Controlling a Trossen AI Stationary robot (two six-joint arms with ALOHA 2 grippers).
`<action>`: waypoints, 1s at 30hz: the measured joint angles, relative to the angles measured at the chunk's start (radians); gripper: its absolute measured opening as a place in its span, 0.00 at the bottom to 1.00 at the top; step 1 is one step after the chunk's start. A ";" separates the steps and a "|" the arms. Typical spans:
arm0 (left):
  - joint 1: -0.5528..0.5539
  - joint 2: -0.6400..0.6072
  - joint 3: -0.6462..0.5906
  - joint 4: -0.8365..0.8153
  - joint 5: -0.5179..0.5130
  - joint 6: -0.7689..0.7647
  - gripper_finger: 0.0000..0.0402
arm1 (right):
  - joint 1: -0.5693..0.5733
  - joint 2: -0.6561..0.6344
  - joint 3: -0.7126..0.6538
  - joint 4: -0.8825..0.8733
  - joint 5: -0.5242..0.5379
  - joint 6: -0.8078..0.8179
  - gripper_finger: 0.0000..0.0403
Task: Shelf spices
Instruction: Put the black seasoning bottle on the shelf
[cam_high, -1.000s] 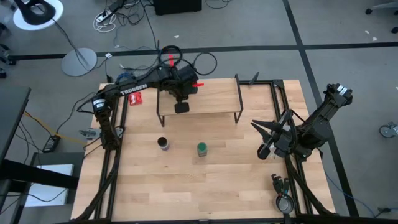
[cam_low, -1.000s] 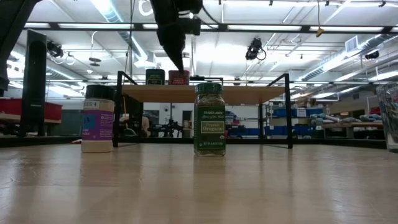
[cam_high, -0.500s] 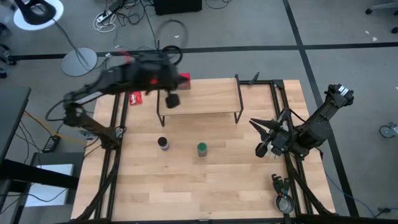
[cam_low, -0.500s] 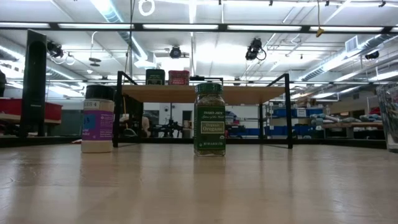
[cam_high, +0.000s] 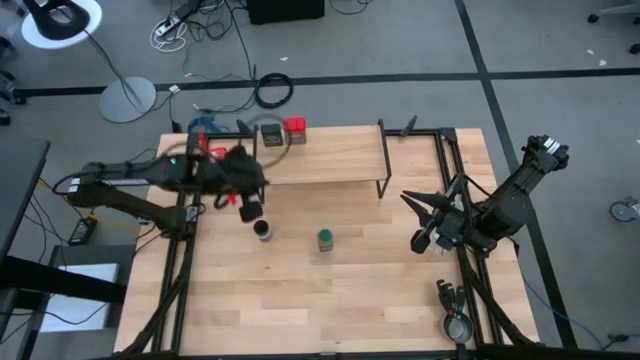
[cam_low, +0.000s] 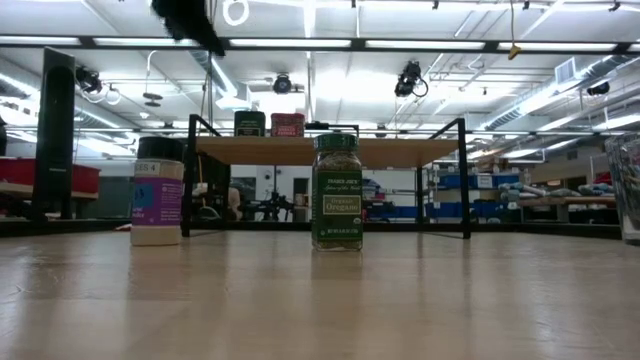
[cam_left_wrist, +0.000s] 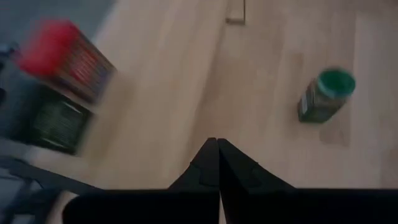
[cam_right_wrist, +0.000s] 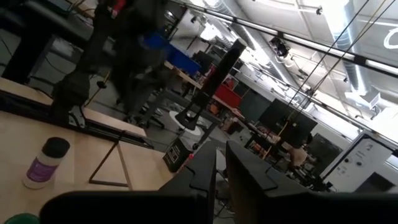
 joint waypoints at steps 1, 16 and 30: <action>-0.014 -0.003 -0.046 0.030 -0.003 -0.021 0.00 | -0.002 0.000 0.000 0.001 -0.001 0.004 0.10; -0.225 -0.066 -0.286 0.280 -0.145 -0.200 0.00 | -0.076 0.034 0.000 -0.006 -0.096 0.125 0.10; -0.503 -0.388 -0.307 0.321 -0.341 -0.131 0.01 | -0.101 0.049 0.000 -0.018 -0.098 0.117 0.10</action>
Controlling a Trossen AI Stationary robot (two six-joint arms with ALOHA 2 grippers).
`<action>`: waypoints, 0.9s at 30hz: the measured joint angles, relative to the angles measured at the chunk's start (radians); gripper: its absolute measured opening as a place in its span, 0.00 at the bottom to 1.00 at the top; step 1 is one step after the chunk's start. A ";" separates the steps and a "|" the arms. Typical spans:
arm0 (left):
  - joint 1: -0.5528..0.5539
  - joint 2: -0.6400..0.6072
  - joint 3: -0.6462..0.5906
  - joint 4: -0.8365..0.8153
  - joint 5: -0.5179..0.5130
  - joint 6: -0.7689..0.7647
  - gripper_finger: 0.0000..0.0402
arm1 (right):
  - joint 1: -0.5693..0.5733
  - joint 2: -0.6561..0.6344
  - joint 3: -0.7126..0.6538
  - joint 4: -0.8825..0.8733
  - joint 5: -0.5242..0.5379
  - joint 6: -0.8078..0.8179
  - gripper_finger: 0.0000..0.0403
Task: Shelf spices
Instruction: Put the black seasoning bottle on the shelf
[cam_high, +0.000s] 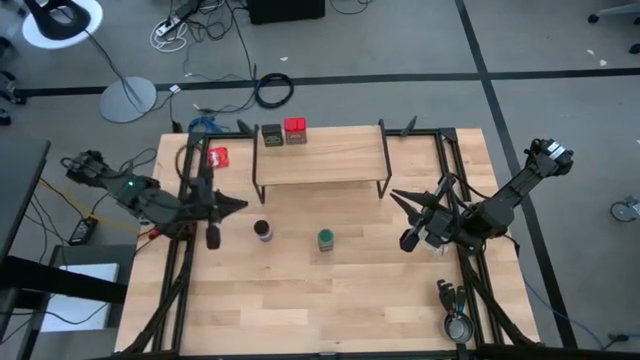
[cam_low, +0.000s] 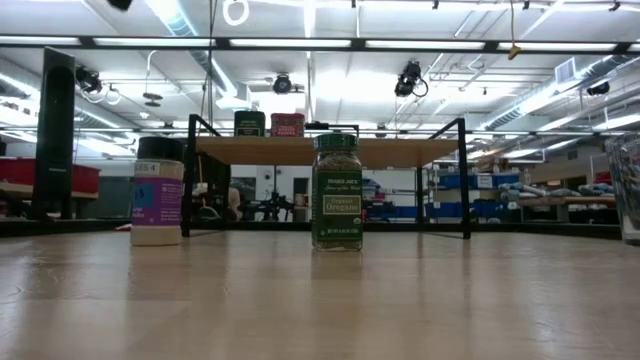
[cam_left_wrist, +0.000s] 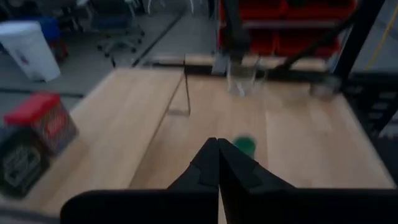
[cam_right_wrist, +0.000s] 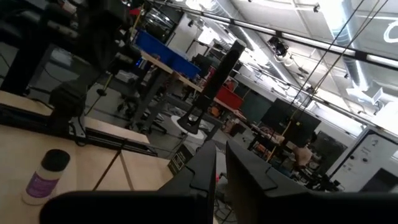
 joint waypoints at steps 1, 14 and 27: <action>0.000 0.002 -0.012 -0.022 0.006 -0.023 0.02 | 0.000 0.000 0.000 0.000 0.003 -0.005 0.10; 0.003 0.181 -0.118 -0.053 0.142 -0.202 0.53 | 0.000 0.000 0.000 0.004 0.014 -0.009 0.10; 0.102 0.328 -0.118 -0.169 0.220 -0.357 0.83 | 0.000 0.000 0.000 0.005 0.014 0.011 0.10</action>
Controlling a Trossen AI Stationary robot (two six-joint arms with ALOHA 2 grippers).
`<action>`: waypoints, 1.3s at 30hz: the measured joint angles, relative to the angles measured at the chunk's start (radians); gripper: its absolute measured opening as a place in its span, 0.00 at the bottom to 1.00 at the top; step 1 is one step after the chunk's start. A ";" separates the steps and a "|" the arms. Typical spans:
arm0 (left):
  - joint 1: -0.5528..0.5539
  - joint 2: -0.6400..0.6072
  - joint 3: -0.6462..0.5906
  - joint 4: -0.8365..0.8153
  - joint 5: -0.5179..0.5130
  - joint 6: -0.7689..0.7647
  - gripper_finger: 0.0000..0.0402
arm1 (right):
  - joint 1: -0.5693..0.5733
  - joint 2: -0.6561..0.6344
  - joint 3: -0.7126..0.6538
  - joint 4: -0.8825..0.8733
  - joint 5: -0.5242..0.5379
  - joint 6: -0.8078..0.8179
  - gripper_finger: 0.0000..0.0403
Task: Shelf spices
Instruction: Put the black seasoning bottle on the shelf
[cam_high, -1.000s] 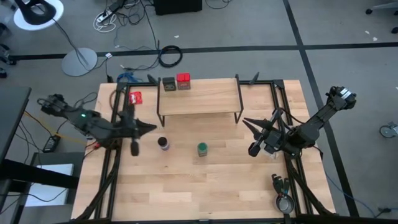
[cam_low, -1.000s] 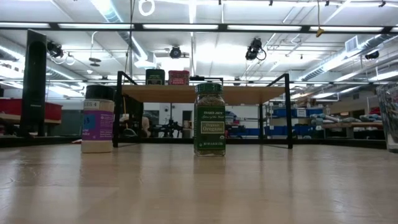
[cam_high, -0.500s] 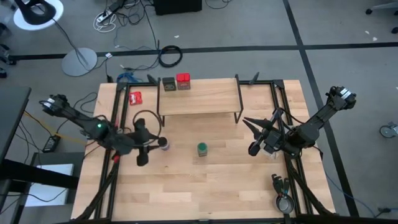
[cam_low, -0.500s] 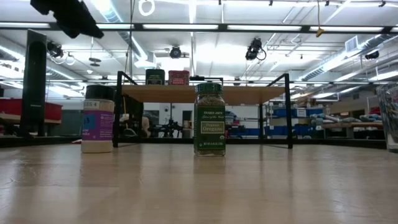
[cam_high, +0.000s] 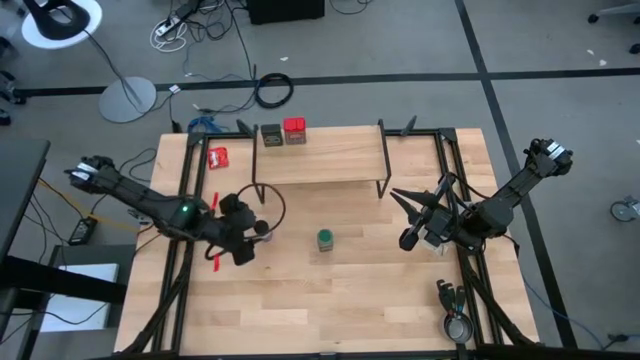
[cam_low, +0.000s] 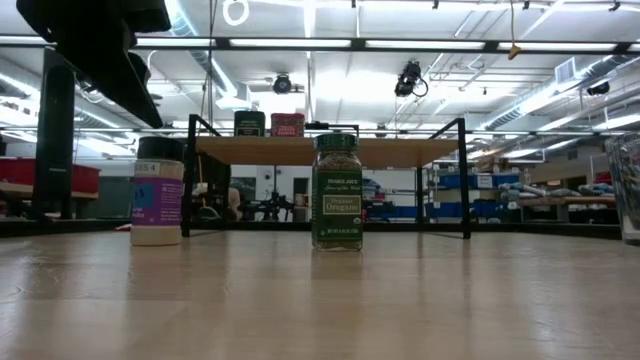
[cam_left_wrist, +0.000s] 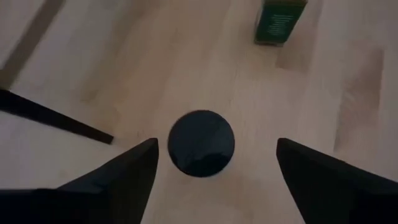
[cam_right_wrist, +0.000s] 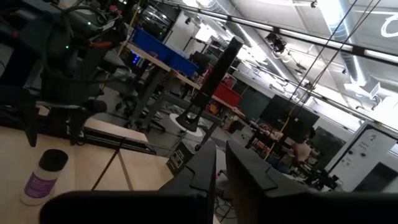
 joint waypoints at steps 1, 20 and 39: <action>0.006 0.000 0.000 0.000 0.011 -0.004 0.83 | 0.000 0.000 0.000 0.000 0.000 0.000 0.10; 0.128 0.045 0.000 0.023 0.117 -0.054 0.83 | 0.000 0.000 0.000 0.000 0.000 -0.002 0.10; 0.167 0.192 0.000 0.070 0.176 -0.018 0.84 | 0.000 0.000 0.000 -0.001 -0.001 -0.003 0.10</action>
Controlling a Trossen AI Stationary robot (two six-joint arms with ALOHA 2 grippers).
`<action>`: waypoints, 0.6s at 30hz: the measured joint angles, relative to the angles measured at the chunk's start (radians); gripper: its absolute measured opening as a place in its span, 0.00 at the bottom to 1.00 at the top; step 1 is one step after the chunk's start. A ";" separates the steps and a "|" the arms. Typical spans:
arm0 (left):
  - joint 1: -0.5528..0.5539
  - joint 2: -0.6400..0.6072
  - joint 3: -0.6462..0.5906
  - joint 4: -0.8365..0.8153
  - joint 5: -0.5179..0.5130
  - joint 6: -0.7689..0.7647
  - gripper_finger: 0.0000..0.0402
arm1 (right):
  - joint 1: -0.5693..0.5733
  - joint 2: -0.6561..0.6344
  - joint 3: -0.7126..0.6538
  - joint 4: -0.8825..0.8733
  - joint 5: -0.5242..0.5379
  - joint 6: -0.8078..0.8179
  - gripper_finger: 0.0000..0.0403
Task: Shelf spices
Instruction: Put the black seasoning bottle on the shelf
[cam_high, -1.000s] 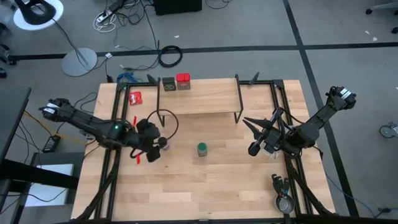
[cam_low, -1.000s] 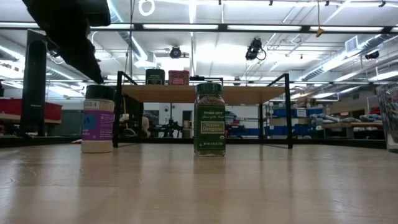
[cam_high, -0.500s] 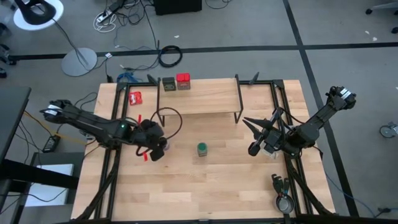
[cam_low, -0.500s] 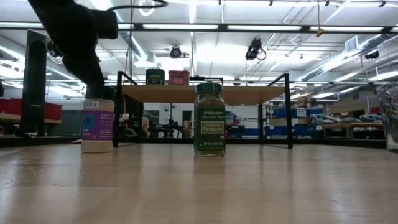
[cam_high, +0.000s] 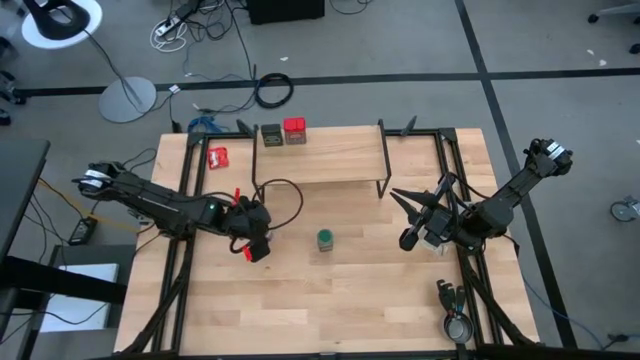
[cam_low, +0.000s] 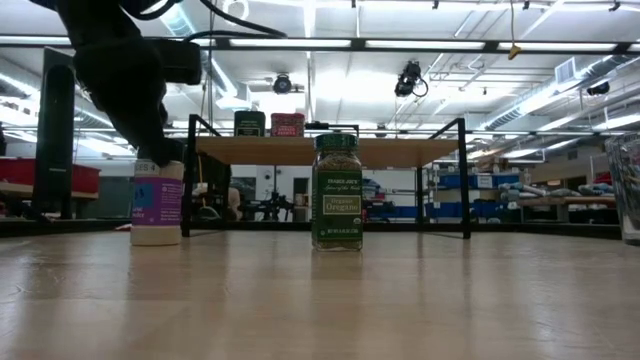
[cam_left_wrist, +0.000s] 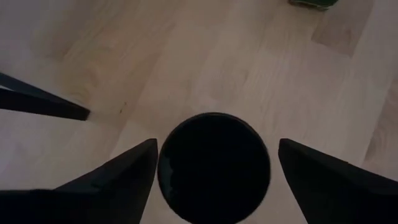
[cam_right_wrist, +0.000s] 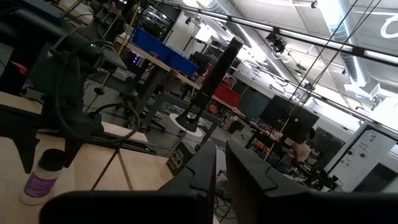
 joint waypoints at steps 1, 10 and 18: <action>0.001 0.002 0.000 0.001 0.000 -0.001 0.83 | 0.000 0.000 0.000 0.000 0.000 0.000 0.10; 0.029 0.003 0.000 0.040 0.001 0.005 0.57 | 0.000 0.000 0.000 0.000 0.000 0.000 0.10; 0.033 0.003 0.000 0.074 0.028 0.036 0.47 | 0.000 0.000 0.000 0.000 0.000 0.000 0.10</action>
